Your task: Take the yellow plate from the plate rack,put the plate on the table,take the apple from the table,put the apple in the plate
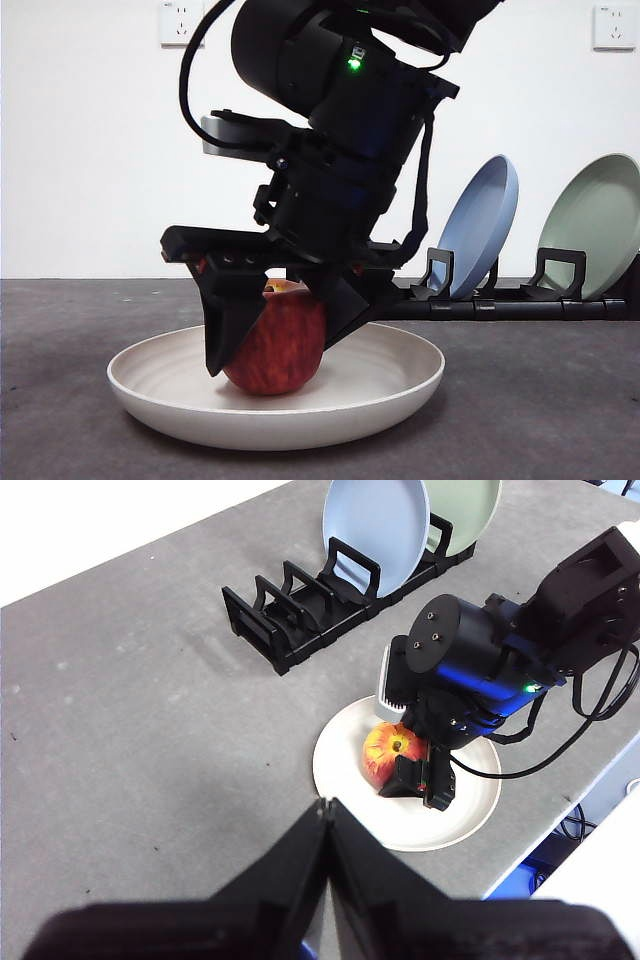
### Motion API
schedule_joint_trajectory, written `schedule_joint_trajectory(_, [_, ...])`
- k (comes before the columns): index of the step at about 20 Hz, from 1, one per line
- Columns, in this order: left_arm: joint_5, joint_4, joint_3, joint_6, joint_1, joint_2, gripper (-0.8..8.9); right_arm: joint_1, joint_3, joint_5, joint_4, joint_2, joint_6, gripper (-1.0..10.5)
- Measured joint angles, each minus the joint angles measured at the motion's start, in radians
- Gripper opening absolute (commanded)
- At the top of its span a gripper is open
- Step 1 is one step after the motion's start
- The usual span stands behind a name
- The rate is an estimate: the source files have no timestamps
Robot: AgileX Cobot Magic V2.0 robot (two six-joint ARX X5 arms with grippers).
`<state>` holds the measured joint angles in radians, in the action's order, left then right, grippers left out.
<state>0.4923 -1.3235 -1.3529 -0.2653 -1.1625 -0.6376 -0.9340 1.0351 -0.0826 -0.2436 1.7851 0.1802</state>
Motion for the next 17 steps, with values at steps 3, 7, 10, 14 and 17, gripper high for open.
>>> schedule_joint_trajectory(3, [0.0,0.0,0.0,0.001,0.0,0.0,-0.04,0.0,0.001,0.002,-0.005,0.0,0.007,7.3])
schedule_joint_trajectory(7, [0.0,0.0,0.0,0.003,0.0,0.0,-0.04,0.0,0.002,0.005,-0.055,0.002,0.007,7.3])
schedule_joint_trajectory(10, [0.0,0.0,0.0,0.003,0.0,-0.001,-0.04,0.0,0.002,0.006,-0.068,-0.005,0.011,7.3])
schedule_joint_trajectory(14, [0.0,0.0,0.0,0.004,0.0,-0.001,-0.04,0.0,0.0,0.006,-0.122,-0.069,0.011,7.2])
schedule_joint_trajectory(17, [0.0,0.0,0.0,0.004,0.0,-0.001,-0.04,0.0,0.0,0.006,-0.161,-0.171,0.011,7.2])
